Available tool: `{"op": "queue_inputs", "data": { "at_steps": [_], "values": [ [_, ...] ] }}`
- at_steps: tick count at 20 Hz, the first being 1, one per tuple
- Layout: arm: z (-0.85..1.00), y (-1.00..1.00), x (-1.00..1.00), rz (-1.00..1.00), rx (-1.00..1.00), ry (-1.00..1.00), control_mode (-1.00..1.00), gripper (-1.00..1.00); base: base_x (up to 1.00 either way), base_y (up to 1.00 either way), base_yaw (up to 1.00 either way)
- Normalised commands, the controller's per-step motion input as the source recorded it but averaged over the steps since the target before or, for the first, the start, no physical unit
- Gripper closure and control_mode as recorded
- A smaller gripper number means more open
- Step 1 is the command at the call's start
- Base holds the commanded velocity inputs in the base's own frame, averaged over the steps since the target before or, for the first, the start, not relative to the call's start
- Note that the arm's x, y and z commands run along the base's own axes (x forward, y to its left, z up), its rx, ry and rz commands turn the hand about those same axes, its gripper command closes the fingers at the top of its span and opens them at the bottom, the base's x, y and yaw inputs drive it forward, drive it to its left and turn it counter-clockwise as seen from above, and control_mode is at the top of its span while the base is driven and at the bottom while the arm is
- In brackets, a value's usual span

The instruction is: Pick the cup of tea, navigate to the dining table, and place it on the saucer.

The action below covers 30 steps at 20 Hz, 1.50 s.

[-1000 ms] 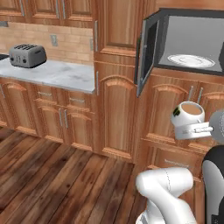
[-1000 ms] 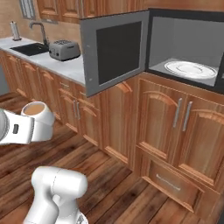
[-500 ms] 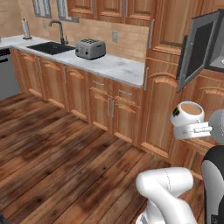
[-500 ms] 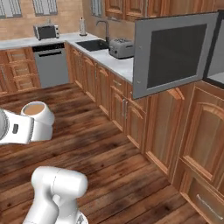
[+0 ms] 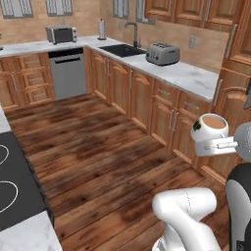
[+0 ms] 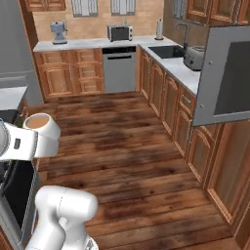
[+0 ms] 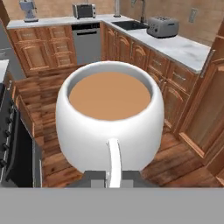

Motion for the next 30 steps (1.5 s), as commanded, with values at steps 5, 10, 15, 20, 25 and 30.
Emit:
{"op": "queue_inputs", "data": {
  "at_steps": [5,10,15,20,25,30],
  "values": [
    [0.0,0.0,0.0,0.0,0.0,0.0,1.0,1.0,-0.26,0.14,0.52],
    [0.0,0.0,0.0,0.0,0.0,0.0,1.0,1.0,-0.37,0.09,0.51],
    [0.0,0.0,0.0,0.0,0.0,0.0,1.0,1.0,-0.48,0.03,0.5],
    [0.0,0.0,0.0,0.0,0.0,0.0,1.0,1.0,-0.57,0.0,0.47],
    [0.0,0.0,0.0,0.0,0.0,0.0,1.0,1.0,-0.65,0.0,0.45],
    [0.0,0.0,0.0,0.0,0.0,0.0,1.0,1.0,-0.69,0.0,0.44]
  ]
}}
